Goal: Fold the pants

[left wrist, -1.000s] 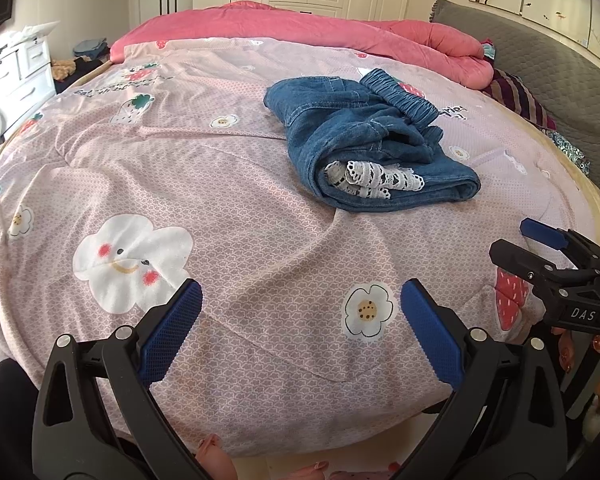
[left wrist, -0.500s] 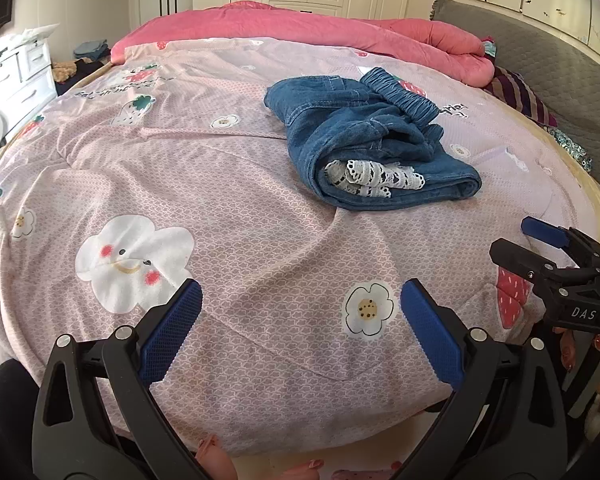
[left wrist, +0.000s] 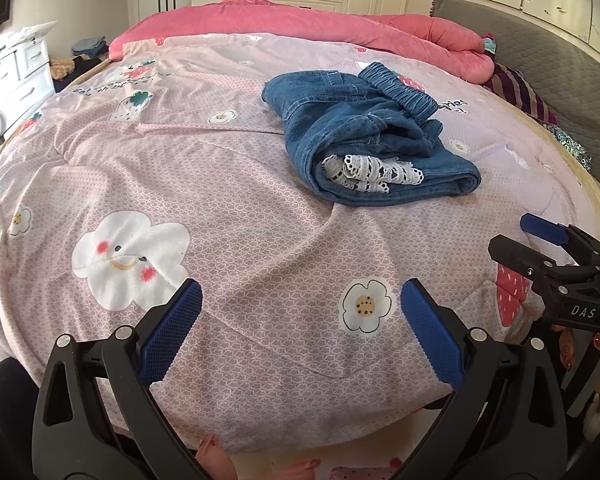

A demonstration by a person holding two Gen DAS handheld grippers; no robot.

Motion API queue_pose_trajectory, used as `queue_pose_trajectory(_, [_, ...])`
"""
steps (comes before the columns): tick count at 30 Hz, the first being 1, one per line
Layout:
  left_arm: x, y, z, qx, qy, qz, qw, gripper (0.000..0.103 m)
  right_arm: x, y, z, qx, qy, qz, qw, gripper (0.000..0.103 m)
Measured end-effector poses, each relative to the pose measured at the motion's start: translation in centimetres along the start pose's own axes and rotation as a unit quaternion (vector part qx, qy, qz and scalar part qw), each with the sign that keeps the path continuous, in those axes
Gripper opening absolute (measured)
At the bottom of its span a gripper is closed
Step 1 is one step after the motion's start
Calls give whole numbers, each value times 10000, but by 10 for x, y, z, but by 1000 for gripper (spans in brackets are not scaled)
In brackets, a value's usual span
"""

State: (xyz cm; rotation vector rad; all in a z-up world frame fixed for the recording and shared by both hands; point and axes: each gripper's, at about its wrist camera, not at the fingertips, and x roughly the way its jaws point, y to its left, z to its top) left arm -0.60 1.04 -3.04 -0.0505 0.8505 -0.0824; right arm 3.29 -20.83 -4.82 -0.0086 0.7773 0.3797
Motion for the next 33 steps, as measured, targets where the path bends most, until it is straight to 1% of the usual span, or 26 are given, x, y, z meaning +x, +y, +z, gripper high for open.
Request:
queue_pose_trajectory(2, [1, -1, 1, 2, 24, 109, 9999, 94, 0, 0, 0, 1, 2, 2, 10000, 98])
queue_pose_trajectory(4, [1, -4, 1, 121, 11, 309, 9994, 94, 1, 0, 0, -2, 3, -2, 10000, 98])
queue_pose_trajectory(5, [1, -5, 1, 146, -4, 346, 9993, 94, 1, 0, 0, -5, 5, -7, 10000, 98])
queue_pose_trajectory(9, [-3, -4, 4, 103, -75, 314, 9994, 94, 1, -1, 0, -4, 12, -12, 10000, 98])
queue_pose_trajectory(12, [-7, -3, 6, 31, -126, 158, 9998, 94, 2, -3, 0, 5, 20, -29, 10000, 98])
queue_pose_trajectory(15, [-8, -4, 9, 47, -125, 103, 9999, 94, 2, -6, 0, 43, 12, -55, 10000, 98])
queue_pose_trajectory(18, [-7, -6, 12, 68, -74, 135, 9999, 94, 2, -12, 2, 119, 9, -86, 9999, 98])
queue_pose_trajectory(20, [-9, -9, 14, 184, -161, 192, 9995, 94, 1, -18, 3, 187, 1, -131, 9997, 98])
queue_pose_trajectory(22, [-12, -10, 18, 218, -257, 120, 9994, 94, 2, -24, 6, 242, 1, -204, 9995, 98])
queue_pose_trajectory(24, [-18, -6, 26, 135, -430, -70, 9990, 94, 1, -35, 10, 337, -18, -296, 9990, 98])
queue_pose_trajectory(26, [-16, 3, 40, -2, -367, -270, 9990, 94, 1, -50, 16, 481, -31, -389, 9981, 98])
queue_pose_trajectory(27, [-11, 12, 50, -101, -219, -354, 9991, 94, 0, -64, 22, 622, -48, -450, 9970, 98])
queue_pose_trajectory(28, [-4, 22, 59, -164, -59, -317, 9993, 94, -2, -75, 27, 729, -95, -493, 9961, 98])
queue_pose_trajectory(29, [4, 33, 68, -180, 42, -145, 9997, 94, -3, -94, 36, 875, -147, -581, 9944, 98])
queue_pose_trajectory(31, [25, 69, 88, -181, 78, 536, 9984, 94, -4, -125, 50, 1026, -219, -896, 9904, 98])
queue_pose_trajectory(33, [44, 107, 104, -304, 179, 1027, 9941, 94, 2, -169, 72, 1194, -187, -1374, 9831, 98])
